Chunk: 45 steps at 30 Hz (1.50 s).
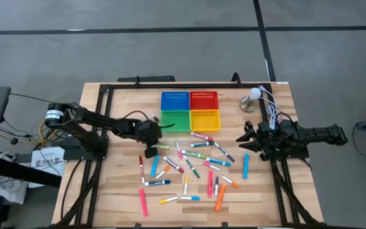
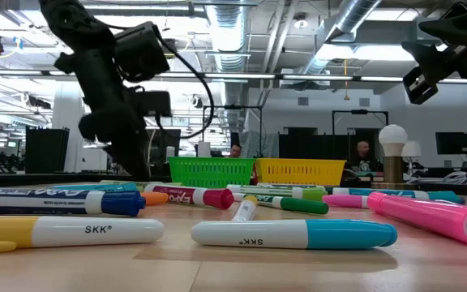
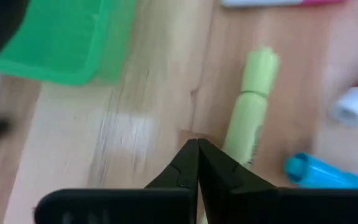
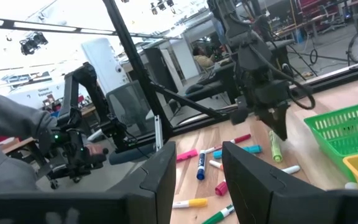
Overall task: Pick & Place Markers
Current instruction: Put the black small marker into the blue bin
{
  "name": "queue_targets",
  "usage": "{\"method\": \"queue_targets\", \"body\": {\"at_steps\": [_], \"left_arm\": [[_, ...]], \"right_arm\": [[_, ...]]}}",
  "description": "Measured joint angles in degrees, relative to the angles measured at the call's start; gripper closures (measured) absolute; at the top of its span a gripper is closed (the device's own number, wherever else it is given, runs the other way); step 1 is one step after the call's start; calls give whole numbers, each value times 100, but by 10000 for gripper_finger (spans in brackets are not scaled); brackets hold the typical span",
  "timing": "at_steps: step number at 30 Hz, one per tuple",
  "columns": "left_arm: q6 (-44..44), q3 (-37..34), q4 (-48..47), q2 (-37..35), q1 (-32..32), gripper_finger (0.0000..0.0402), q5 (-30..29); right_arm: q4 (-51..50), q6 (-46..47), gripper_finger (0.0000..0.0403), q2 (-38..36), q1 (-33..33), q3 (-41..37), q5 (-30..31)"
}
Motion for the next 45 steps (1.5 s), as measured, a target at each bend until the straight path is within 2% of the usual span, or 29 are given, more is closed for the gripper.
{"method": "queue_targets", "body": {"at_steps": [9,14,16,20,22,28,31,35,45], "left_arm": [[23,2,-413,-832,19,392,-175],[293,4,-1090,-1515,91,368,-1440],[298,4,-1096,-1713,272,347,-1594],[309,4,-1052,-1808,654,291,-1402],[583,4,-999,-1729,818,263,-1325],[2587,4,-470,-1098,1120,212,-1124],[3208,4,-272,-702,1320,207,-1120],[3397,4,-174,-292,1683,211,-1035],[3872,9,327,-146,2369,235,-80]], "right_arm": [[-1,0,283,0,-2,0,-2],[-1,0,283,-1,-2,0,-2],[-1,-1,283,0,-2,0,-2],[-1,0,283,0,0,0,11],[-1,0,283,-1,0,0,11],[-1,0,283,0,0,0,14],[-1,0,283,1,-1,0,15],[-1,0,283,0,0,0,15],[-1,346,283,0,-1,0,33]]}}
